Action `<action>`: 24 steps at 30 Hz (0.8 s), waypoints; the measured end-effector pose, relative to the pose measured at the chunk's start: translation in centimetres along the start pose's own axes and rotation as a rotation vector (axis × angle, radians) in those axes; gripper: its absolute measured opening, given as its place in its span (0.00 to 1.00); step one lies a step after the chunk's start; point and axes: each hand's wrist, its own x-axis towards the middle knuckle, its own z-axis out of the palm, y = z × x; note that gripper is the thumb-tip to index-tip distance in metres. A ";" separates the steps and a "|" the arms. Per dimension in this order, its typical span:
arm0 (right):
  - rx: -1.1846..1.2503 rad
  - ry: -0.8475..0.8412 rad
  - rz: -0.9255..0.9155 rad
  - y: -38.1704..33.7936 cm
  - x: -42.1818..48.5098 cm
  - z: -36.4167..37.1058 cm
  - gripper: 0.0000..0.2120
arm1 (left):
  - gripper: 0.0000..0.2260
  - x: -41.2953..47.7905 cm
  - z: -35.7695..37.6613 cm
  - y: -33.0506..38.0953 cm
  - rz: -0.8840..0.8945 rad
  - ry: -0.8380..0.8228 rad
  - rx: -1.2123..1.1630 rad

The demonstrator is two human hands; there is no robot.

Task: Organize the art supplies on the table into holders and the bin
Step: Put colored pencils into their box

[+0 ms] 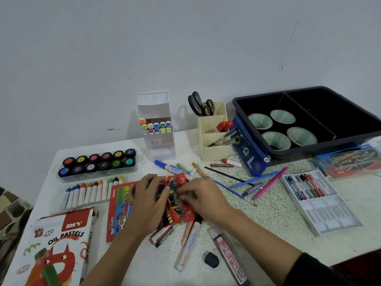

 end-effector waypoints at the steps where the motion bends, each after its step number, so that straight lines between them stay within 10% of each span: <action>1: 0.019 -0.008 0.049 0.5 -0.4 -1.4 0.07 | 0.11 0.0 0.0 0.1 -0.007 -0.005 0.005; 13: -0.466 -0.105 0.338 9.3 -6.6 -10.3 0.11 | 0.14 -0.1 0.7 -0.4 0.036 0.026 0.072; 24: -0.334 0.059 -0.016 7.9 -5.7 -10.2 0.07 | 0.17 0.1 1.0 -0.7 0.040 0.008 0.114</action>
